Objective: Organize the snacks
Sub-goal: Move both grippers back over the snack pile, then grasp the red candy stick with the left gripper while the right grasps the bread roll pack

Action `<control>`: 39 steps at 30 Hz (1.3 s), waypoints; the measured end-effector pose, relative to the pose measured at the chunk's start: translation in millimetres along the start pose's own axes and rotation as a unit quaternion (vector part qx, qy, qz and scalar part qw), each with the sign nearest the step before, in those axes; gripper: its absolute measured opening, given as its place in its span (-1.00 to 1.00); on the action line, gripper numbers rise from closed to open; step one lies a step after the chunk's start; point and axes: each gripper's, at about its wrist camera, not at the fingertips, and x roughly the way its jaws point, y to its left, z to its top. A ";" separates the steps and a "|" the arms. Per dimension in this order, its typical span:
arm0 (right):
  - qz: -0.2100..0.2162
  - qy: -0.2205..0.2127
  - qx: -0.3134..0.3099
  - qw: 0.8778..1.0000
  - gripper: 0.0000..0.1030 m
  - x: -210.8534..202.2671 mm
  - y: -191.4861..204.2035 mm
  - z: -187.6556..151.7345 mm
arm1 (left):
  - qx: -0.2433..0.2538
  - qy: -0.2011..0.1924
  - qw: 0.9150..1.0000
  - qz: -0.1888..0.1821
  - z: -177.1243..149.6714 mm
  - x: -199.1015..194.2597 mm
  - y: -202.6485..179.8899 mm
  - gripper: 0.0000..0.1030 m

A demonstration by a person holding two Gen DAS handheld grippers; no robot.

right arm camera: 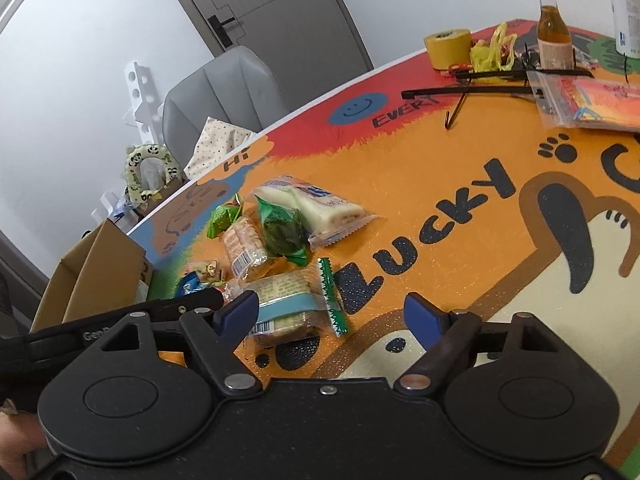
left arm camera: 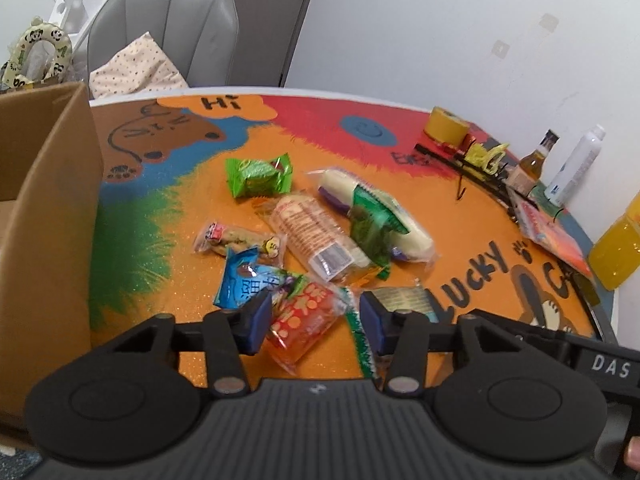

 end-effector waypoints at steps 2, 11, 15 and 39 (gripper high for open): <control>-0.001 0.003 -0.004 1.000 0.57 3.9 2.3 0.9 | 0.002 0.007 1.000 0.008 -2.2 6.4 2.2 -0.12; 0.003 0.014 -0.023 1.000 0.59 24.0 19.3 -0.7 | 0.011 0.012 1.000 0.024 -7.2 10.1 11.8 -0.64; -0.001 0.017 -0.039 0.999 0.71 30.8 30.2 -2.1 | 0.007 0.013 1.000 0.022 -7.5 3.6 16.8 -0.66; -0.045 -0.016 -0.069 0.997 -0.07 21.1 45.5 -9.5 | -0.018 -0.026 0.999 0.024 -7.1 -42.0 31.6 -0.66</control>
